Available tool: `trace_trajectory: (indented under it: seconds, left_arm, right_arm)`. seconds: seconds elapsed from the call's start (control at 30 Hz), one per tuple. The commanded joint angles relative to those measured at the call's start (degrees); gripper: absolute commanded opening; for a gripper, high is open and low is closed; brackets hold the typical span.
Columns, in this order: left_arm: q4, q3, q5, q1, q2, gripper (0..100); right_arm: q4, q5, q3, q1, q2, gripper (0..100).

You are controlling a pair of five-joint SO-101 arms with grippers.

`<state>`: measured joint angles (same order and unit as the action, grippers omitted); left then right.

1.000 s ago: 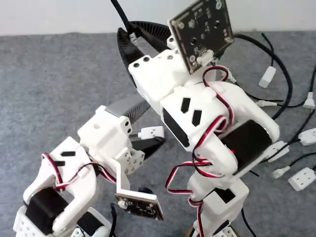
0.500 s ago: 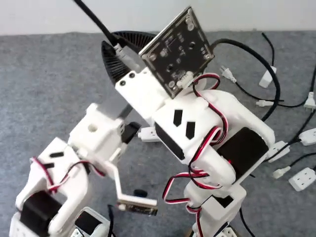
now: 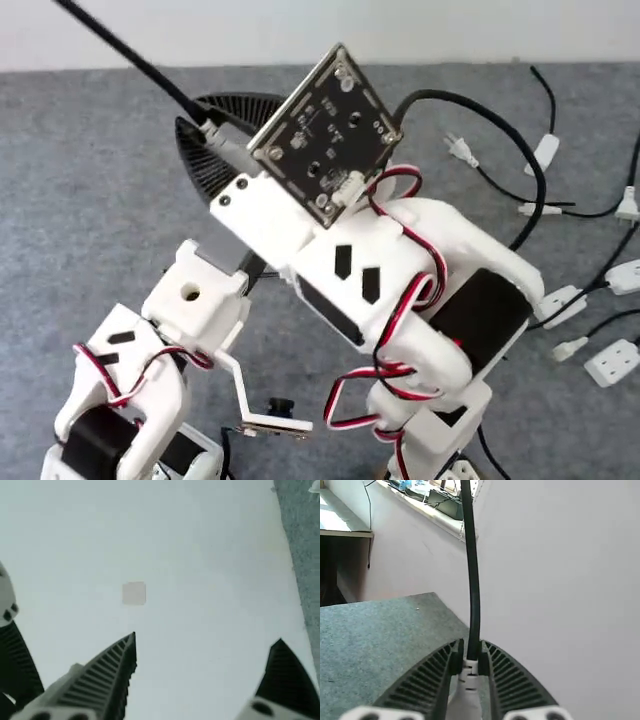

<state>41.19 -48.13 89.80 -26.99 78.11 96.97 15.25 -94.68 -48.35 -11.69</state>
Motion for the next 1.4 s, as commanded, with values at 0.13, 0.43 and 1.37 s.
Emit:
trace_trajectory:
  seconds: [0.13,0.43,1.37]
  left_arm:
    - [-19.34,-8.84,0.44,0.79,2.46,40]
    - [-44.57,-26.95,5.36,0.44,8.53,40]
    - [-67.60,-44.70,12.31,-8.70,22.95,40]
  right_arm:
    - [0.66,0.79,-1.58,-0.31,2.59,0.8]
    - [0.13,0.88,-1.32,-0.31,2.33,0.8]
    - [3.56,-4.75,-1.49,-0.92,2.51,0.8]
